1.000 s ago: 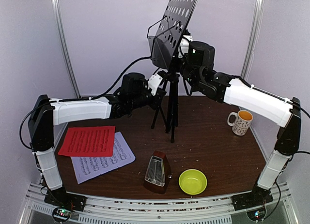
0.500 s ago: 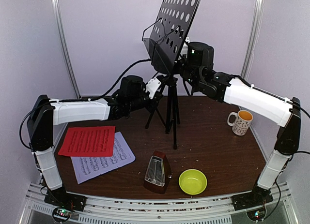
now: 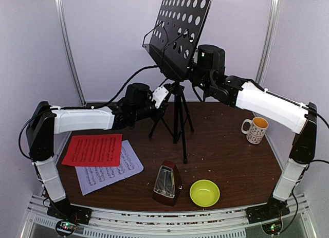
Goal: Set up the instrument practice props
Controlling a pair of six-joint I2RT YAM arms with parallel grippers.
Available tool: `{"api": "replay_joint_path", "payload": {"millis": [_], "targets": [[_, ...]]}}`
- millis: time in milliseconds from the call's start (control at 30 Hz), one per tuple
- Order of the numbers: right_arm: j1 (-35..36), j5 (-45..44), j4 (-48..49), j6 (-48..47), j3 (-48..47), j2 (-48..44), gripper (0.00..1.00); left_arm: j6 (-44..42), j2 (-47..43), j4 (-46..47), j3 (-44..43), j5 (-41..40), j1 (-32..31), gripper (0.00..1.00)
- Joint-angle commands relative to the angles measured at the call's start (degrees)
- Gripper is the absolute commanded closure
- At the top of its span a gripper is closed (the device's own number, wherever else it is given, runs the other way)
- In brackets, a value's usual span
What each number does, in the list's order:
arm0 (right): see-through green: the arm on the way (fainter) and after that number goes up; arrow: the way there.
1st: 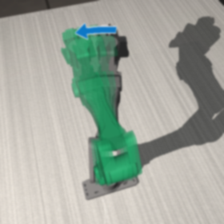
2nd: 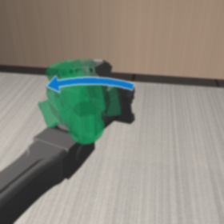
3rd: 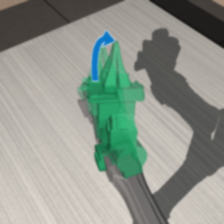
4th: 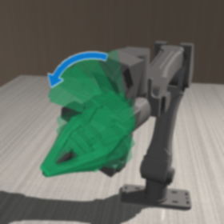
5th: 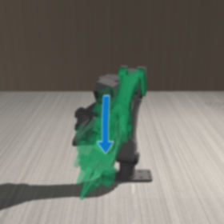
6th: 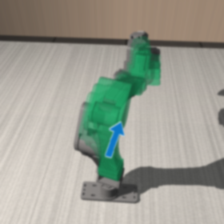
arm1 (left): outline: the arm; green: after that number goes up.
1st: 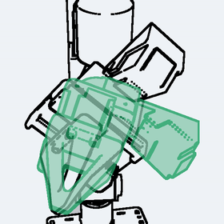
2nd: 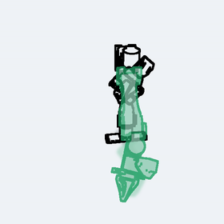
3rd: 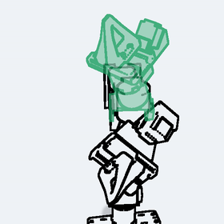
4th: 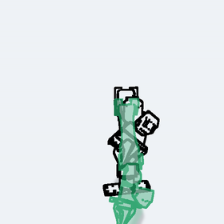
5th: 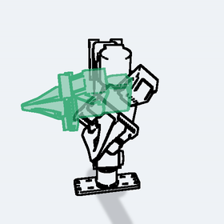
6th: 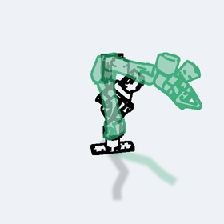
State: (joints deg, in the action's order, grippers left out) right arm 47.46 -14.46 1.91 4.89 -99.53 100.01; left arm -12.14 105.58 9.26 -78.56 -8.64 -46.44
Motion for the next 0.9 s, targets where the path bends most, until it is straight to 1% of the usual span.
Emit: {"api": "replay_joint_path", "payload": {"millis": [0, 267, 400, 567, 733, 833, 867], "targets": [[-0.7, 3.73, 19.23, 2.56, -7.6, -3.52, 1.0, -3.66, 0.75, -7.91, 2.76, -1.34, 0.47, 1.0], [-0.88, 5.7, 20.91, 4.44, -3.75, -3.12, 1.0, -1.62, 1.68, -7.5, 2.45, 0.52, 0.38, 1.0], [-0.86, 6.62, 21.04, 5.67, -2.55, -3.04, 0.93, -1.1, 1.87, -7.16, 2.83, 0.8, 0.38, 1.0], [-0.83, 6.49, 21.91, 5.88, 0.42, -4.11, 0.75, -0.84, 1.99, -6.52, 2.7, 1.34, 0.38, 1.0], [-0.86, 6.68, 22.77, 6.51, 4.51, -5.76, 0.63, -0.34, 2.3, -6.27, 1.87, 1.7, 0.18, 1.0], [-0.87, 6.19, 23.57, 7.21, 8.06, -7.15, 0.5, -0.37, 2.51, -6.44, 1.37, 1.96, 0.1, 1.0], [-0.88, 6.11, 23.84, 7.32, 9.79, -8.1, 0.48, -0.34, 2.6, -6.52, 1.24, 1.96, 0.07, 1.0]]}}
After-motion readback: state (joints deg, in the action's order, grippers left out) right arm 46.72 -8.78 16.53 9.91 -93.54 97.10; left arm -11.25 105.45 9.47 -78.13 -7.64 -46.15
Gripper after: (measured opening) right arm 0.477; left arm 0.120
